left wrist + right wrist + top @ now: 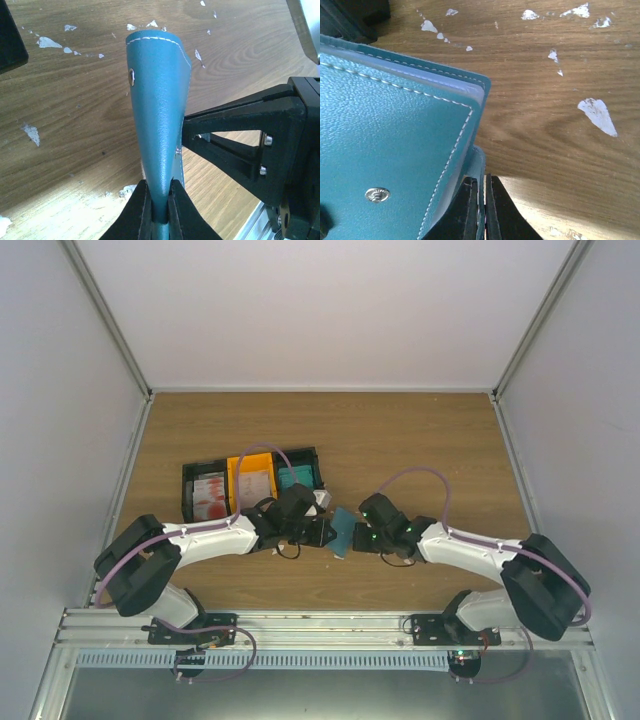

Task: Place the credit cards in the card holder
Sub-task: Open the card holder at the center of the board.

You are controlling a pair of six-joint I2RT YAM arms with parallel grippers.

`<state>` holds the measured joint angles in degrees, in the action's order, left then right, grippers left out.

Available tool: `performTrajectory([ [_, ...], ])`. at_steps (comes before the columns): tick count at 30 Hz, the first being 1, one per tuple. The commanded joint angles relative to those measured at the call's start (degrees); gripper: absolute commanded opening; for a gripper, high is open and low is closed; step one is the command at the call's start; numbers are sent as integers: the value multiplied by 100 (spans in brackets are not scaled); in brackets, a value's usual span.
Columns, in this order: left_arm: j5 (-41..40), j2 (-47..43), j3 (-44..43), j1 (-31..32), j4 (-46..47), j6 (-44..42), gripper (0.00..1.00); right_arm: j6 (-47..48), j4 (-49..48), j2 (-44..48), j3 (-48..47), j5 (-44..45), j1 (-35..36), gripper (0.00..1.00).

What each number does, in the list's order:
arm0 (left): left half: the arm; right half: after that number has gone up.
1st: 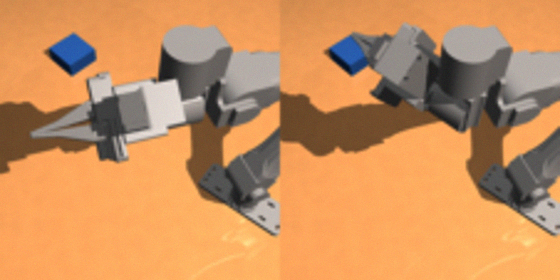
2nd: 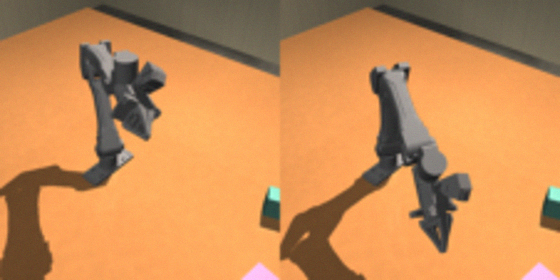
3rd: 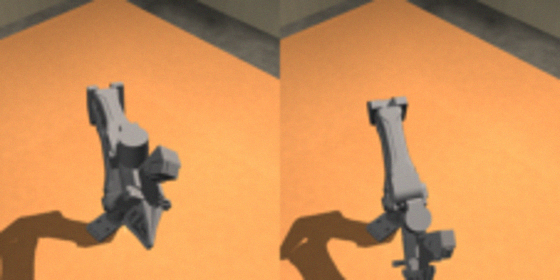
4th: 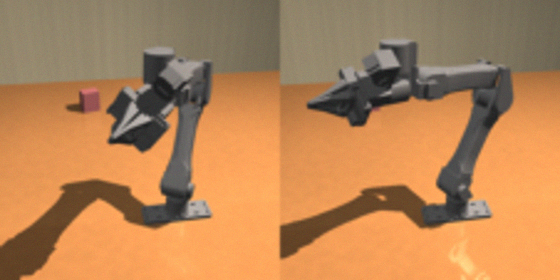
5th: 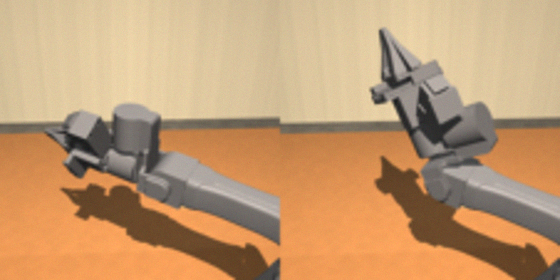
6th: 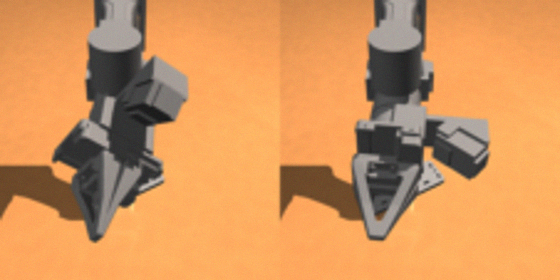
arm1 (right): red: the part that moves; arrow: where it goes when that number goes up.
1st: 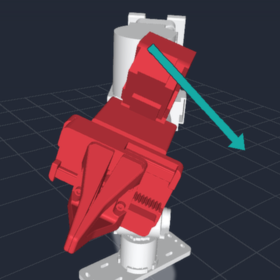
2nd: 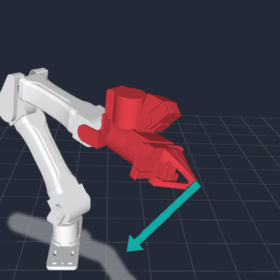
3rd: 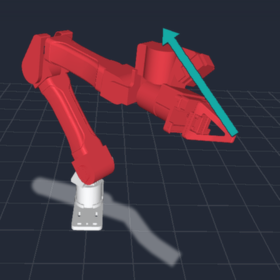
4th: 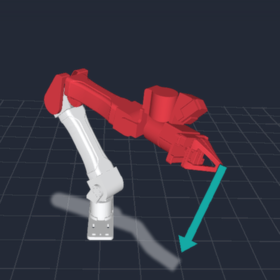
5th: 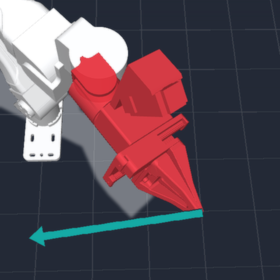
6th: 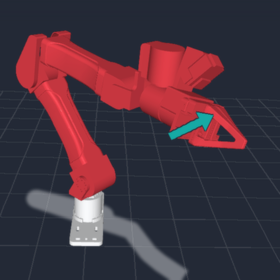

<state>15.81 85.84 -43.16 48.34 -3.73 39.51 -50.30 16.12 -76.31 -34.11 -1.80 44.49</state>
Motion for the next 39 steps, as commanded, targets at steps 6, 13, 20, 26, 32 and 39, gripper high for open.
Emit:
performTrajectory([
  [6,-192,-194,61,0,149,52,19,-10,139,195,-29,141,-37,1],
  [13,-471,-359,168,-2,51,5,62,371,1129,583,-298,50,-133,1],
  [20,-400,-520,220,0,91,44,72,549,1135,976,-567,-352,-151,0],
  [26,-352,-592,210,0,119,42,74,666,921,1120,-751,-716,-162,0],
  [32,-494,-557,209,-4,65,38,73,746,852,1091,-772,-823,-160,1],
  [39,-677,-572,202,-3,-65,-12,69,809,732,1139,-800,-866,-172,0],
])
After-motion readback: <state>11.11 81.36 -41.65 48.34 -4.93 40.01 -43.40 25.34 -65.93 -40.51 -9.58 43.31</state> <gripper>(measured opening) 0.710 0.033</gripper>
